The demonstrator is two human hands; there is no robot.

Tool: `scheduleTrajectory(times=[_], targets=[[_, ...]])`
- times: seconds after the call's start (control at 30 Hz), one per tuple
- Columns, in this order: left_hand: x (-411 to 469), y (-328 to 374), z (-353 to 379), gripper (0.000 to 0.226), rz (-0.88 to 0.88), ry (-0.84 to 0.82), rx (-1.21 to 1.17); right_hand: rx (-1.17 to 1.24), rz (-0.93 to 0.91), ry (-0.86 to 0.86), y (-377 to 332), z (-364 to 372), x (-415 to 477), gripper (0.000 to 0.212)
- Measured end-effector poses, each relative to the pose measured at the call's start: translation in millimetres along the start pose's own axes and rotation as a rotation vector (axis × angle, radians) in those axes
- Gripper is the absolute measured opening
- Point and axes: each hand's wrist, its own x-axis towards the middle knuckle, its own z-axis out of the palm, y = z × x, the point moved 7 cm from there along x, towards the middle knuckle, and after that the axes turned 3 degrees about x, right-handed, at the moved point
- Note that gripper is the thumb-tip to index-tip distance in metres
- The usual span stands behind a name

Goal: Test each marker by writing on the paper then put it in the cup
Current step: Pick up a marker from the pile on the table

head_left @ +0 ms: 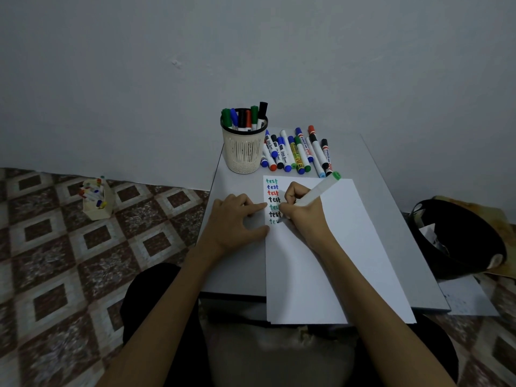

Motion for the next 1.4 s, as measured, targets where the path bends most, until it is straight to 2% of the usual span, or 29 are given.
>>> scheduleTrajectory(times=[0.63,0.8,0.87,1.03,1.17,1.23,1.4], targets=[[0,-1,0,0.071,-0.014,-0.018,-0.004,0.056,0.018,0.034,0,-3,-1,0.031],[-2,1,-1,0.069,-0.001,-0.005,-0.015,0.075,0.019,-0.023,1,-2,0,0.030],[-2,3,-3,0.066,0.004,-0.010,-0.037,0.147,0.036,-0.005,1,-4,0,0.031],[-3,6,-8,0.053,0.051,0.056,-0.311,0.605,0.071,0.083,1,-20,1,0.028],[-3,-2,-15,0.066,-0.052,0.129,-0.488,0.783,0.095,0.001,0,-15,1,0.011],[-5,-9,-16,0.068,-0.149,0.148,-0.631,0.877,0.123,-0.075,0,-9,0,0.013],[-7,-13,-19,0.053,-0.188,0.217,-0.643,0.797,0.117,-0.114,0,-5,0,0.011]])
